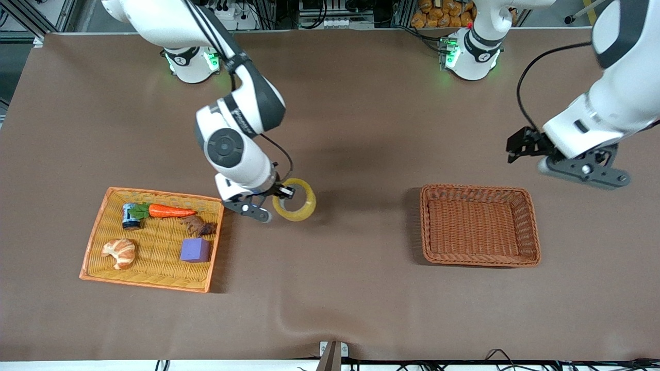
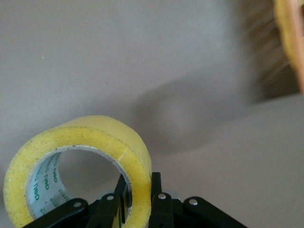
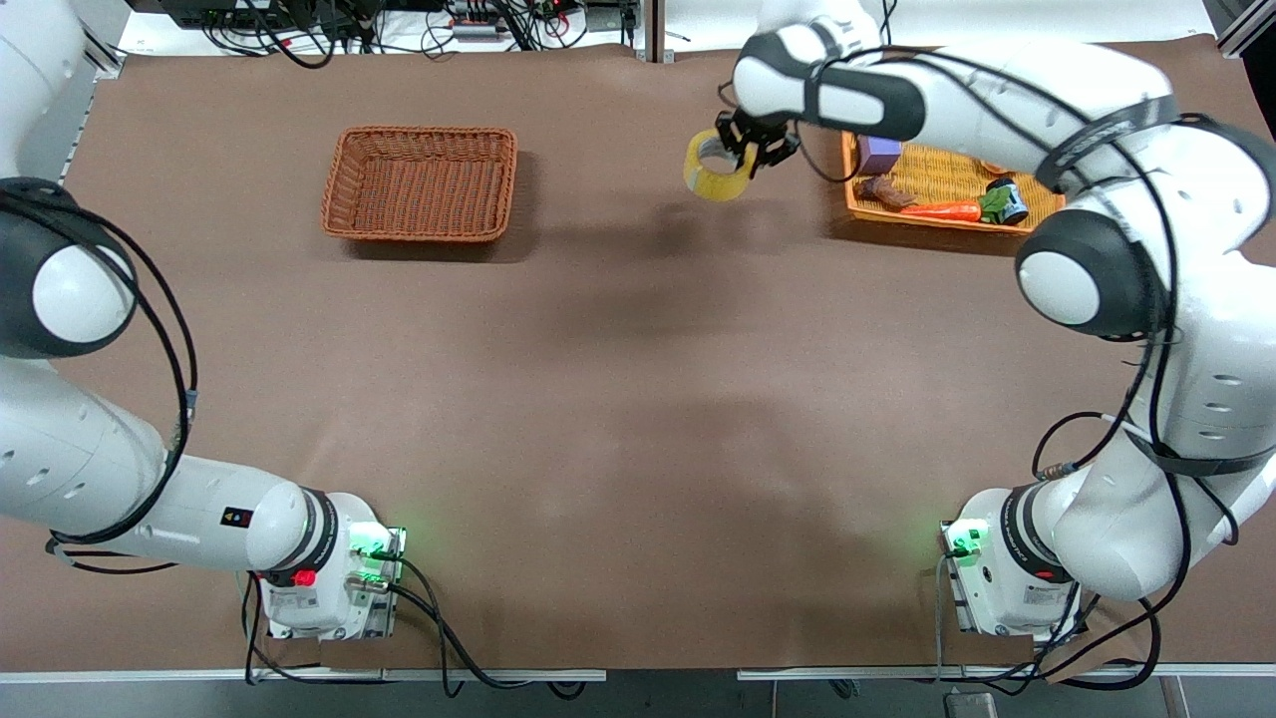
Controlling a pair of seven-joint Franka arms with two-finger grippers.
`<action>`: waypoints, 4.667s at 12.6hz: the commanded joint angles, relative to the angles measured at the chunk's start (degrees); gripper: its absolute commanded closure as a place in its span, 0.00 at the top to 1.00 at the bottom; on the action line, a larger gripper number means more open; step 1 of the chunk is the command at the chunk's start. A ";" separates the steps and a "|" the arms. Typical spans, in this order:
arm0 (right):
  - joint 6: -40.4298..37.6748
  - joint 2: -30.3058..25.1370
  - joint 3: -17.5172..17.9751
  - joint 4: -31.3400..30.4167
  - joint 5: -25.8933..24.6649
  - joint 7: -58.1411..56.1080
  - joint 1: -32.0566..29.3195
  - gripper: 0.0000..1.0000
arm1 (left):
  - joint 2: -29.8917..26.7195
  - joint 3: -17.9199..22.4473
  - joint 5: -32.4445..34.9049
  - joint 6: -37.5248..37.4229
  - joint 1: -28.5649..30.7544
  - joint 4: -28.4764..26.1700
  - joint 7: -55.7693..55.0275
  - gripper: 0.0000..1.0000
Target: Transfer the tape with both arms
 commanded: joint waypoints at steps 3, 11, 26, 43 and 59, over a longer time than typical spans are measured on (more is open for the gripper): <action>3.51 3.83 -0.53 0.57 1.03 4.06 1.62 0.00 | 0.10 0.28 1.33 -0.91 0.70 -0.63 -1.22 1.00; 10.28 8.06 -0.61 0.57 3.67 5.03 4.95 0.99 | 7.02 -2.08 -1.20 5.83 -2.11 -0.19 -4.11 1.00; 2.44 -12.82 -3.69 -15.47 0.78 -43.44 -21.39 1.00 | 36.83 -1.48 0.46 36.95 -27.77 6.40 -46.93 1.00; -26.89 -29.37 -0.11 -3.65 -8.55 -55.97 -34.66 1.00 | 41.42 -0.77 8.17 45.50 -31.13 6.14 -47.89 0.00; -35.61 -33.07 3.52 1.01 -8.46 -51.13 -37.15 1.00 | 16.01 -0.51 8.01 44.68 3.68 -24.43 -36.48 0.00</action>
